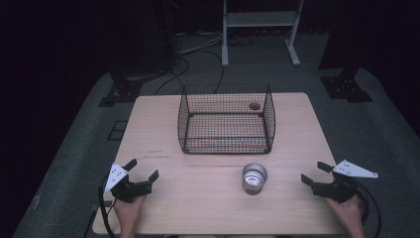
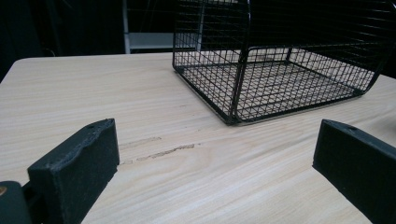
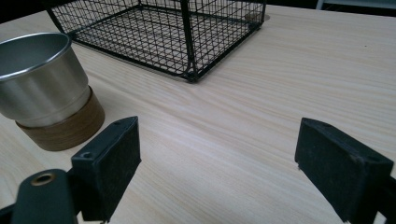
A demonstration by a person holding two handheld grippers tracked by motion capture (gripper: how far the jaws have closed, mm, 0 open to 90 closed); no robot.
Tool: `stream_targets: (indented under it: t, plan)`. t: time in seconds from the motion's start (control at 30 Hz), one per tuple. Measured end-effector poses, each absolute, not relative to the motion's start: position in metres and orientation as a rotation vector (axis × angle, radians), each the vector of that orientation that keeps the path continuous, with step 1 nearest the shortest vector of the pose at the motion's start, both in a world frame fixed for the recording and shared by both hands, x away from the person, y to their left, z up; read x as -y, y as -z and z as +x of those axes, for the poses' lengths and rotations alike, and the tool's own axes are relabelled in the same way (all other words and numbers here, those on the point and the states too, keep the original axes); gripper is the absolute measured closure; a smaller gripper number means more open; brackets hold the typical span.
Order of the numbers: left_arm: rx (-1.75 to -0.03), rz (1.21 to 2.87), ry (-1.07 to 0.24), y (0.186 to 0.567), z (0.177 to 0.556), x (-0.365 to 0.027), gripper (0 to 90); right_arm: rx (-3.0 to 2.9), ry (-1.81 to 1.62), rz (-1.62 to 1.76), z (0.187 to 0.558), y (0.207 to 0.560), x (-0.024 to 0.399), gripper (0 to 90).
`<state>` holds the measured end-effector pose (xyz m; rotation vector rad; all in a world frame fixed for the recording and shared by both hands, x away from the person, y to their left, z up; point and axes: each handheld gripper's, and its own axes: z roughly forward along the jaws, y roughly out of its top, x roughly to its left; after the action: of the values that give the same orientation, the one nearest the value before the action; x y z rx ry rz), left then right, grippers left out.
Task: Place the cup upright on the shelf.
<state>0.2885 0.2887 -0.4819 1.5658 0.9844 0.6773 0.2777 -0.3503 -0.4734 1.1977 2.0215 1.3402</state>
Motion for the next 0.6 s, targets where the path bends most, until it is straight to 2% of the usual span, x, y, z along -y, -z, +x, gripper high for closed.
stream_targets:
  t: [0.6]
  plan:
    - [-0.973,1.570,-0.681,0.482,0.288,-0.288,0.0,-2.144,-1.340,1.066,0.273,0.461,0.316,11.1]
